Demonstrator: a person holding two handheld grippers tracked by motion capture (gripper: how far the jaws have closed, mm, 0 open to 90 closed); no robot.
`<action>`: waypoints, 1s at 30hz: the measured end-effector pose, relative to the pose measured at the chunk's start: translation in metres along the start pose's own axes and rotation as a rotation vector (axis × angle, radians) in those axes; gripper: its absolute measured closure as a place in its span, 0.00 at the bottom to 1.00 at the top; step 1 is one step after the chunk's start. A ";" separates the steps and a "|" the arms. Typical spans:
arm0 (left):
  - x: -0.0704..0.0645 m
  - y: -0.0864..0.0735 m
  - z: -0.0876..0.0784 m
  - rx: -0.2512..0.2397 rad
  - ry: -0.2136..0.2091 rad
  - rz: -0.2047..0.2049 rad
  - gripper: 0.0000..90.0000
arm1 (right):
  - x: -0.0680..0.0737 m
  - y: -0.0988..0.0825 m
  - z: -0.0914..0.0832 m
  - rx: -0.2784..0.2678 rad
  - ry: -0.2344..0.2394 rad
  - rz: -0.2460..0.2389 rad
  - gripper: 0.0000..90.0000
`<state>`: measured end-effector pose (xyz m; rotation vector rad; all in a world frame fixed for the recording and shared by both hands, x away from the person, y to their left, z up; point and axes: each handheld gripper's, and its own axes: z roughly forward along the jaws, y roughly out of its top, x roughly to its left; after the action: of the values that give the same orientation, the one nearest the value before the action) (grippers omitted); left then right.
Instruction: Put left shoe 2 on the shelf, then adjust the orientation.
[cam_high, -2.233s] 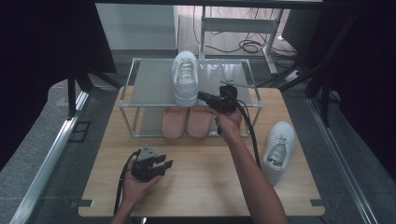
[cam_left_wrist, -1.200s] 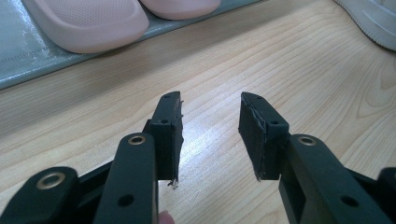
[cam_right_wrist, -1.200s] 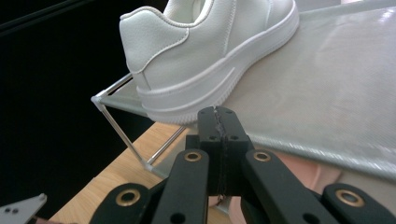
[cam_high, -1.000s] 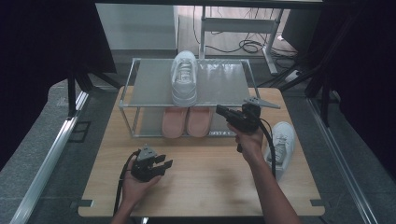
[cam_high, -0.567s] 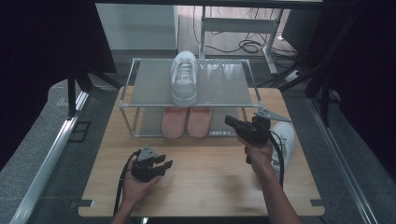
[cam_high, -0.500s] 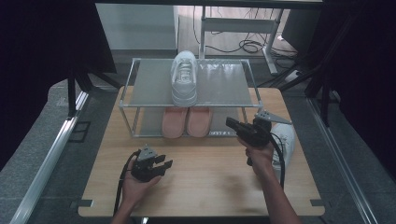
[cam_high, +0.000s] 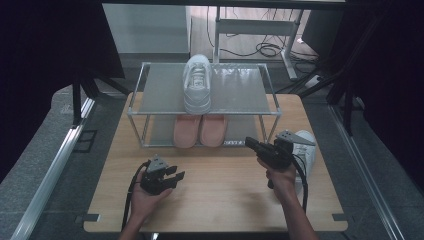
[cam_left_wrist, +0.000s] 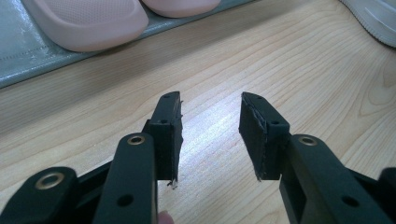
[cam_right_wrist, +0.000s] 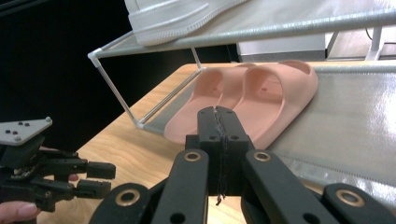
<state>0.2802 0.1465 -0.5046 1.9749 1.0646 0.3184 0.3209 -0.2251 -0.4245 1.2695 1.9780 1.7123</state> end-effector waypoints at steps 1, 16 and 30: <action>0.000 0.000 0.000 0.000 -0.001 0.001 0.66 | 0.000 -0.002 0.000 0.003 0.000 0.001 1.00; -0.001 -0.001 -0.001 0.003 0.003 0.001 0.66 | 0.004 -0.019 -0.008 0.017 -0.021 -0.022 1.00; 0.000 -0.001 -0.001 0.002 0.004 -0.002 0.66 | 0.005 -0.029 -0.021 0.027 -0.051 -0.036 1.00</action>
<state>0.2789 0.1472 -0.5047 1.9760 1.0694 0.3206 0.2914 -0.2343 -0.4430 1.2653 1.9894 1.6254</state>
